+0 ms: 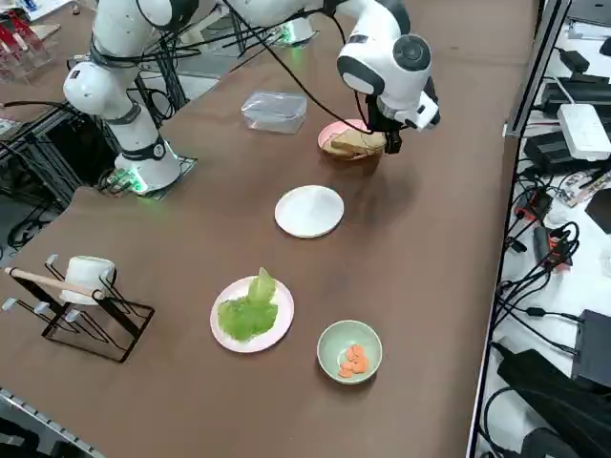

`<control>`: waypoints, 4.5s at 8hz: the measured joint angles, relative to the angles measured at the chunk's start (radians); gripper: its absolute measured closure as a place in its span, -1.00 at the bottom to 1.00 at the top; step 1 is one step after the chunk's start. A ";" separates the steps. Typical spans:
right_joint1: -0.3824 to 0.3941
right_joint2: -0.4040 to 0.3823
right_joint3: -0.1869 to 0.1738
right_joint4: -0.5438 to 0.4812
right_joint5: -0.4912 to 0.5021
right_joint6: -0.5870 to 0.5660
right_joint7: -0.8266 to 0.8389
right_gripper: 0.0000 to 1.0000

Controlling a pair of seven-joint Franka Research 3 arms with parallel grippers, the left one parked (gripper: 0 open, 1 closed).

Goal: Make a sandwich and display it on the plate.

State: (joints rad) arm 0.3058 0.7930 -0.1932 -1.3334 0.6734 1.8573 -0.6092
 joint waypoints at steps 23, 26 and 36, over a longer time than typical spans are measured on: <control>0.004 0.080 0.031 0.001 0.005 -0.035 -0.006 0.17; 0.002 0.079 0.031 0.001 0.007 -0.035 -0.006 0.79; -0.024 -0.090 -0.007 0.039 0.012 -0.092 0.304 0.84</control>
State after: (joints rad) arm 0.2818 0.7032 -0.1997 -1.2949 0.6858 1.7651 -0.3053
